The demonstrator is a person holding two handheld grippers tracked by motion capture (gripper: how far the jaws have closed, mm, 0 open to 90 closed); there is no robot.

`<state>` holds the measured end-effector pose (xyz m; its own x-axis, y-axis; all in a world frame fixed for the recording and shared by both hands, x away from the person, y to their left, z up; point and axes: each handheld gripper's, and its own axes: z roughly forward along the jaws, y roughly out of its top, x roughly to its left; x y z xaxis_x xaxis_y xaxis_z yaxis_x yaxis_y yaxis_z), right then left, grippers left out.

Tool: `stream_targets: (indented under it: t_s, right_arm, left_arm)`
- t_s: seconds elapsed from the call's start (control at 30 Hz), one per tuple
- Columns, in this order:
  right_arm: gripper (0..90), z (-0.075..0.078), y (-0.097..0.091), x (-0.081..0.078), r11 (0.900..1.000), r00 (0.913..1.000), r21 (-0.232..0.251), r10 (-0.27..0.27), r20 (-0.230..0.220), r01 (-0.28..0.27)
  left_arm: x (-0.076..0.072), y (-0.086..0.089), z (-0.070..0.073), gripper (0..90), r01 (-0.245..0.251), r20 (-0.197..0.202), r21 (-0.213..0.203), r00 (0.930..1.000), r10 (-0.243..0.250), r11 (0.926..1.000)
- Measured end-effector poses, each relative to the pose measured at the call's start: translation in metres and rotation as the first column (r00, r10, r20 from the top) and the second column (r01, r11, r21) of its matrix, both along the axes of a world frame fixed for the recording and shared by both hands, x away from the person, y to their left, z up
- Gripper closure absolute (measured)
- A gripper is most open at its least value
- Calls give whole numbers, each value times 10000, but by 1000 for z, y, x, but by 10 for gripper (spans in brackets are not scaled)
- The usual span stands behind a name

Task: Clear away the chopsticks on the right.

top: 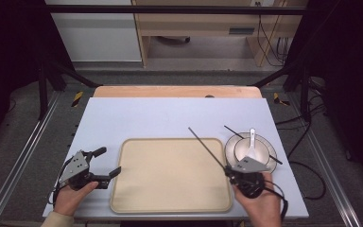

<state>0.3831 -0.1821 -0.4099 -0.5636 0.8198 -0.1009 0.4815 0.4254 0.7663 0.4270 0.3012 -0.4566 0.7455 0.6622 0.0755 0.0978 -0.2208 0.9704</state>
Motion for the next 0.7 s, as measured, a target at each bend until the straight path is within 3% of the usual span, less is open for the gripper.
stream_targets:
  t_s: [0.2, 0.27, 0.4, 0.47, 0.7]
  right_arm:
    - [858, -27, 39, -4, 9999, 9971, 91, 126, -748, -119]
    - [858, -32, 43, -5, 9997, 9956, 250, -63, -931, 86]
    - [858, -40, 49, -5, 9998, 9943, -90, -159, -1056, 150]
    - [858, -48, 52, -5, 9994, 9898, -19, -331, -1384, 331]
    - [857, -51, 53, -9, 9985, 9883, 0, -536, -1429, 541]
  left_arm:
    - [0, -1, 1, 77, 44, 29, -31, 10000, -43, 10000]
    - [0, -1, 1, 77, 61, 34, -48, 10000, -61, 10000]
    - [0, 0, 1, 77, 54, 28, -69, 10000, -54, 10000]
    - [0, -1, 2, 77, 51, 43, -92, 10000, -51, 9999]
    - [0, -1, 2, 77, 81, 46, -57, 10000, -81, 10000]
